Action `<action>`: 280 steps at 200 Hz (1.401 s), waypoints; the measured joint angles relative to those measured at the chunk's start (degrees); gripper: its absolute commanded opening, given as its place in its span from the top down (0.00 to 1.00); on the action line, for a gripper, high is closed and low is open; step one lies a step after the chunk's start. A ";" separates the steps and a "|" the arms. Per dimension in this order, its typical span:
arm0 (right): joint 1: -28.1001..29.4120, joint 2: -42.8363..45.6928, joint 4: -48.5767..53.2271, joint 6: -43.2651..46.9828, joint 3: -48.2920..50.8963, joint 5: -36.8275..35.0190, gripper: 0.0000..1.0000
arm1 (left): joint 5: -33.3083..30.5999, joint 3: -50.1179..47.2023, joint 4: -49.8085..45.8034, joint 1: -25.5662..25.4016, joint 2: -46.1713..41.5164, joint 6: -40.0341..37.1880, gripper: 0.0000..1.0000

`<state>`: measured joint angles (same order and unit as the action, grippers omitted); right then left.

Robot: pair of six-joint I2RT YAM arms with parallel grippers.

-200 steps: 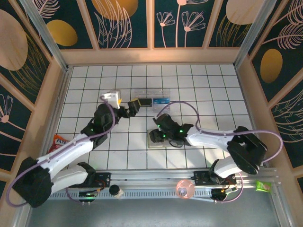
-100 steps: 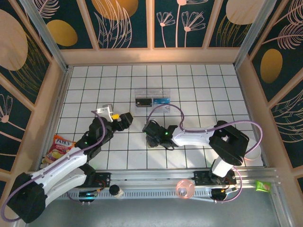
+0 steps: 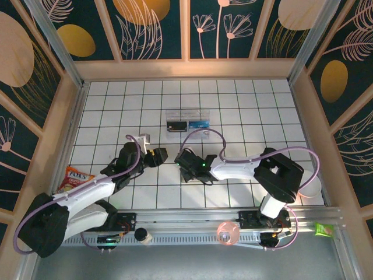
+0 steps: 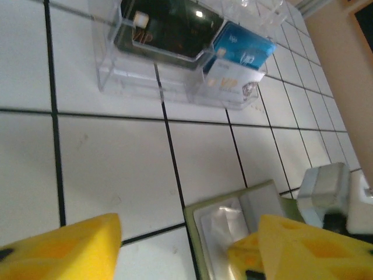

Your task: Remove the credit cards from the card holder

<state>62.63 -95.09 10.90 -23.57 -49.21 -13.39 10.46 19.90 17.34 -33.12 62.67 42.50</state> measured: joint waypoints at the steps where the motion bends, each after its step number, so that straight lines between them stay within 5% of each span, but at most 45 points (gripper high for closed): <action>1: -0.04 0.07 -0.07 -0.11 0.09 -0.02 0.99 | 0.09 0.00 0.07 0.00 0.13 0.00 0.49; 91: -2.97 6.86 -10.12 -1.25 6.12 4.52 0.96 | 5.62 2.78 4.09 -7.32 15.72 0.22 0.73; 163: -3.19 9.25 -12.83 -3.32 9.03 5.40 0.61 | 5.62 6.71 2.05 -9.66 21.18 -0.46 0.75; 280: -6.99 35.12 -8.44 -9.99 19.17 -2.73 0.63 | 9.18 23.19 -3.87 -18.82 33.33 -3.69 0.81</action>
<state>55.64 -59.96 2.46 -33.56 -30.04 -16.12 19.64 43.09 13.47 -51.94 96.01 38.81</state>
